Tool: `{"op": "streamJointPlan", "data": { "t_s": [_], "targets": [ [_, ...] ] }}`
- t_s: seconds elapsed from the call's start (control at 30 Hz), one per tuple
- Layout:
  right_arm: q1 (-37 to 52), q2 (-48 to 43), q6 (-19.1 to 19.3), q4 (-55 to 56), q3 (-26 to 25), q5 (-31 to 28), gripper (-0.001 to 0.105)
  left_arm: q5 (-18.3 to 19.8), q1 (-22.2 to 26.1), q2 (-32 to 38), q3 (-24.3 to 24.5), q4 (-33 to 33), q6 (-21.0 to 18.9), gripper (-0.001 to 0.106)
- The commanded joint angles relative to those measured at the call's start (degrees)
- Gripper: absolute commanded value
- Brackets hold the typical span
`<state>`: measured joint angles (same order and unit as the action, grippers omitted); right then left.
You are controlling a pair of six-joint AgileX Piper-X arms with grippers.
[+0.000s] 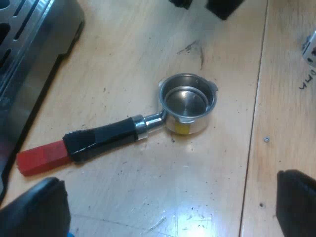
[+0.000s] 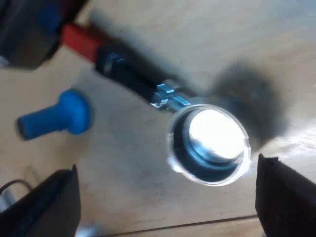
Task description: Put the handle in the coffee machine
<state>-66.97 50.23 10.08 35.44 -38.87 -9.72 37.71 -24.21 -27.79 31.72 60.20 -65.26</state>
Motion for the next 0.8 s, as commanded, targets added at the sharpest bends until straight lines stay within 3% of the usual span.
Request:
{"op": "streamJointPlan", "data": {
  "t_s": [0.03,0.27,0.4,0.63,0.8],
  "targets": [
    [-0.18,1.75,-5.04,2.54,-0.42,1.9,0.074,-0.34,-0.27,-0.08,0.56,-0.03,-0.44,0.086],
    [-0.18,7.19,-6.4,2.55,-2.71,3.09,0.074,-0.32,-0.27,-0.08,0.56,-0.03,-0.44,0.086],
    [-0.18,10.6,-6.4,2.55,-5.09,3.11,0.074,3.23,-0.27,-0.08,-0.36,-0.62,-1.61,0.086],
    [-0.18,14.73,-10.08,2.92,-5.24,5.08,0.074,4.33,-0.27,-0.08,-0.74,-0.62,-2.82,0.086],
    [-0.18,16.49,-10.08,2.75,-5.24,5.73,0.074,7.47,-0.27,-0.08,-0.74,-0.62,-2.82,0.086]
  ]
}}
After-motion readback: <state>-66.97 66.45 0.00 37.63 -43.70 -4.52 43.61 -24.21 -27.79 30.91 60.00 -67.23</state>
